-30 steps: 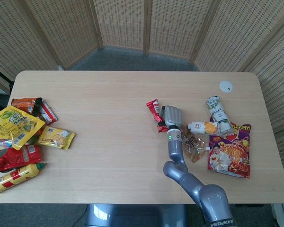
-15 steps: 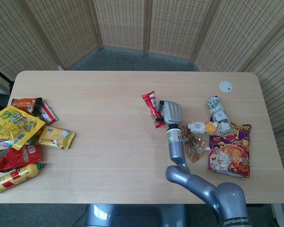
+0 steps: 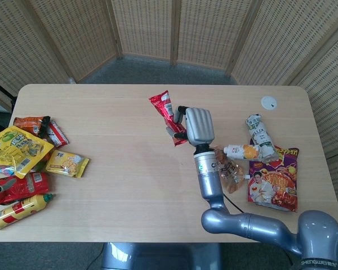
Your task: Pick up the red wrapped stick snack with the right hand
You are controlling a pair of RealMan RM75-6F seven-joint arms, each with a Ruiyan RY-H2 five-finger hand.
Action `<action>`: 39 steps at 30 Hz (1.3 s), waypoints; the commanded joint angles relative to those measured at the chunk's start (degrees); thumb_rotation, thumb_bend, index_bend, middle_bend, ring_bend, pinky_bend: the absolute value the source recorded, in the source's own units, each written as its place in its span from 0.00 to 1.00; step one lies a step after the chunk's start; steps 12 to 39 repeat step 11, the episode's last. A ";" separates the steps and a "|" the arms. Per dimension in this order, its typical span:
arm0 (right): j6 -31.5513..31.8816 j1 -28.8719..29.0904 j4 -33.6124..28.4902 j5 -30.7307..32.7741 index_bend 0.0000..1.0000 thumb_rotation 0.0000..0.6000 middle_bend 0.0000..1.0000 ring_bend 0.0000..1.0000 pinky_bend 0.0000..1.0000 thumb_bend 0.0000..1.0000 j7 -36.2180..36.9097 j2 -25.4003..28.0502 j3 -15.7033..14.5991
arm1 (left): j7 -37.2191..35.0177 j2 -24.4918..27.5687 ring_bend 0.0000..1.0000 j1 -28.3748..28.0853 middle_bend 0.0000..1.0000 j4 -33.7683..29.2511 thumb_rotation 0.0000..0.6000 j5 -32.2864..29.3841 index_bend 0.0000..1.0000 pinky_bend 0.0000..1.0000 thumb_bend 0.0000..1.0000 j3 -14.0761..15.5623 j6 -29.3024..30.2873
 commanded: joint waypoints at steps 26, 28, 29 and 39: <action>3.64 2.40 -5.43 4.61 0.64 1.00 0.65 0.68 0.92 0.23 -4.34 4.00 1.24 | 0.87 -0.18 0.00 -0.28 0.00 -0.22 1.00 -0.09 0.10 0.00 0.04 0.11 -0.12; 3.64 2.40 -5.43 4.61 0.64 1.00 0.65 0.68 0.92 0.23 -4.34 4.00 1.24 | 0.87 -0.18 0.00 -0.28 0.00 -0.22 1.00 -0.09 0.10 0.00 0.04 0.11 -0.12; 3.64 2.40 -5.43 4.61 0.64 1.00 0.65 0.68 0.92 0.23 -4.34 4.00 1.24 | 0.87 -0.18 0.00 -0.28 0.00 -0.22 1.00 -0.09 0.10 0.00 0.04 0.11 -0.12; 3.64 2.40 -5.43 4.61 0.64 1.00 0.65 0.68 0.92 0.23 -4.34 4.00 1.24 | 0.87 -0.18 0.00 -0.28 0.00 -0.22 1.00 -0.09 0.10 0.00 0.04 0.11 -0.12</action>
